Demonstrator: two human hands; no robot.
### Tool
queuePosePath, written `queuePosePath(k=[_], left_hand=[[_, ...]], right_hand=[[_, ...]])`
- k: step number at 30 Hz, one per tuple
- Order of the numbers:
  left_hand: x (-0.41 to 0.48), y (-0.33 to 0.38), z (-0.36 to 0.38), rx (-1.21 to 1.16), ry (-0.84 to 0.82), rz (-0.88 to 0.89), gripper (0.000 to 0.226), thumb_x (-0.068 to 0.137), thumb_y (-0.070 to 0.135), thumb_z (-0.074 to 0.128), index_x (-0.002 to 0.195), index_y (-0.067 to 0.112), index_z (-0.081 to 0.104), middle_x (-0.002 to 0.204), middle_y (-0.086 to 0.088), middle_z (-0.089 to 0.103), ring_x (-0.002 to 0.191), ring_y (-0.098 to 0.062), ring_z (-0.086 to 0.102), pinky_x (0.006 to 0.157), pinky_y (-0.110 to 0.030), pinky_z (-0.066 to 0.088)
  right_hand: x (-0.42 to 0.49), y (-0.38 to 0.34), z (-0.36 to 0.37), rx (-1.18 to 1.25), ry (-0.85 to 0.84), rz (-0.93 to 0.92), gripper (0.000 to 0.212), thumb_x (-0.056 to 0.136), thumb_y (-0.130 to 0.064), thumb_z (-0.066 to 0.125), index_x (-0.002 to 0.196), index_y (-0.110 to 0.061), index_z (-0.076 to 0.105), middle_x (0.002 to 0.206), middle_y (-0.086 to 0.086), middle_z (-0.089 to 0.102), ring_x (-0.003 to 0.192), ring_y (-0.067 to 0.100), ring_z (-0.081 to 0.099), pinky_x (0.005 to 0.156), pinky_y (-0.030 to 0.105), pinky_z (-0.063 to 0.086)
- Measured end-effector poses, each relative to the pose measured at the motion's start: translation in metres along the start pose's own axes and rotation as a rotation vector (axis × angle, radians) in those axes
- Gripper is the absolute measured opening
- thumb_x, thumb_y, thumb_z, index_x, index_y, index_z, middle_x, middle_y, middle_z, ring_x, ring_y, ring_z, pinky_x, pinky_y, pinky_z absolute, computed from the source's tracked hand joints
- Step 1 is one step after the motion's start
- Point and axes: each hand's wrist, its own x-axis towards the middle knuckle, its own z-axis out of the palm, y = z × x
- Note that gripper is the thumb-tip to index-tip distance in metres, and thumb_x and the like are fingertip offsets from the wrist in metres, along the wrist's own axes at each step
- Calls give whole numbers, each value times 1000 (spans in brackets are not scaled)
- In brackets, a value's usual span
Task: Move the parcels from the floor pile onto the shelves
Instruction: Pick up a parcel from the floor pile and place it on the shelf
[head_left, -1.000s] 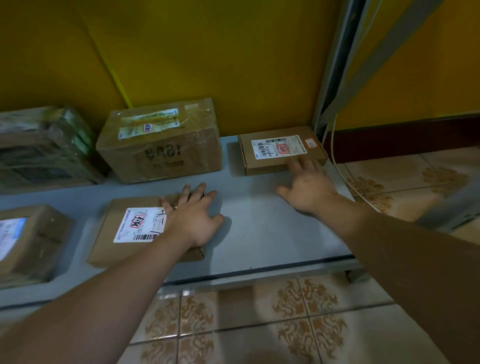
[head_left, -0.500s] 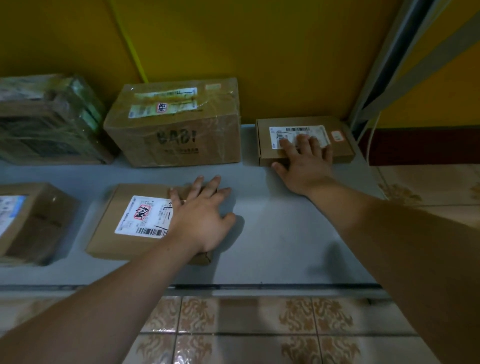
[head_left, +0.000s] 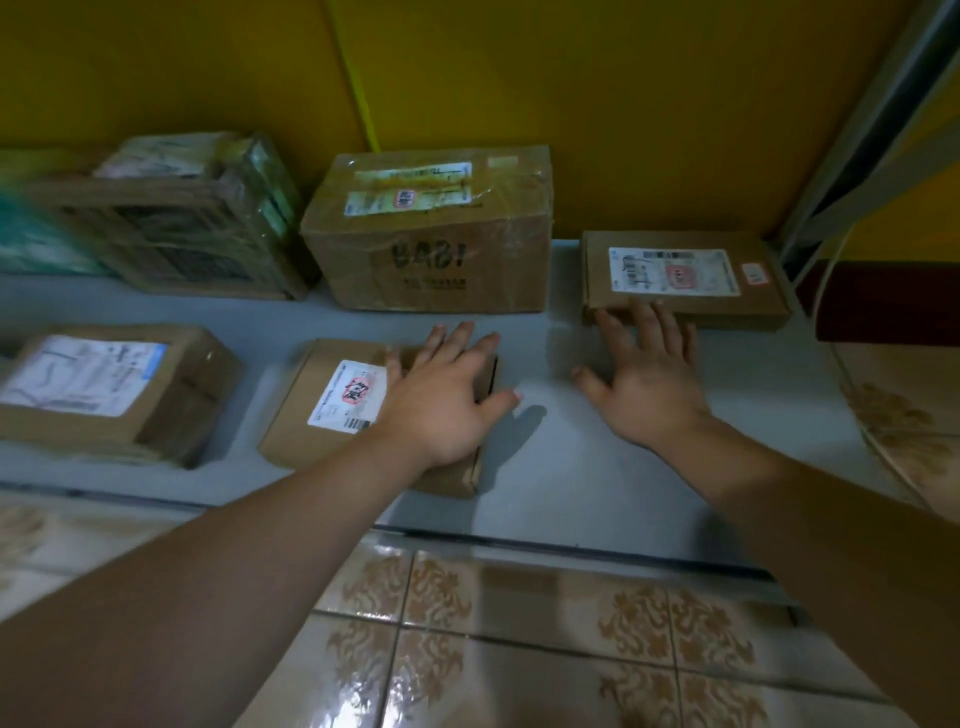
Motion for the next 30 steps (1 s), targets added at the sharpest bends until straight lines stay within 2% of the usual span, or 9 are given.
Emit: queuePosePath(k=[4,9,13,16,20,25,30], left_hand=[[-20,-49,-11,64,84,-168,71,89,67,42,151,39,22,162,9,7,149,-18,-1,117,-58,2],[-45,-86,-11,49,-54,-403,79,82,77,42,149,49,13,162,10,-4,148,-26,-9,114,-63,7],[-53,-78,-4,30,-35,-402,78,83,77,39,150,48,10,162,11,-8,148,-26,-8,113,-58,12],[-60,-74,3,12,-29,-399,79,82,79,36,150,48,10,161,12,-9,147,-27,-7,114,-58,14],[-70,-69,6,19,-71,-372,82,81,81,35,150,46,9,161,9,-8,146,-32,-3,114,-55,17],[-72,-70,3,87,-55,-287,83,80,83,32,151,44,10,161,7,-2,143,-35,4,111,-55,23],[-76,-82,7,41,-30,-274,82,82,80,34,151,44,10,162,9,-3,147,-28,-2,114,-54,18]], right_hand=[[-5,2,3,-18,-85,-8,77,89,-69,26,153,-27,22,161,9,17,150,30,9,119,49,12],[-12,-3,-1,-56,-125,-11,67,96,-61,29,153,-27,22,159,10,20,147,31,14,117,47,14],[-50,-16,4,-36,-159,28,65,96,-64,21,154,-34,14,163,6,10,149,30,7,118,48,10],[-69,-22,6,-21,-188,43,66,98,-62,18,157,-32,6,165,2,1,151,25,-3,121,45,0],[-87,-31,2,-15,-223,84,62,102,-55,14,158,-31,2,166,2,-6,152,23,-7,122,42,-5],[-110,-39,-2,-8,-254,83,62,102,-54,13,158,-29,0,166,2,-10,151,22,-11,122,42,-6],[-125,-58,-6,83,-259,152,68,99,-63,17,157,-32,1,166,2,-6,152,23,-9,122,45,-4]])
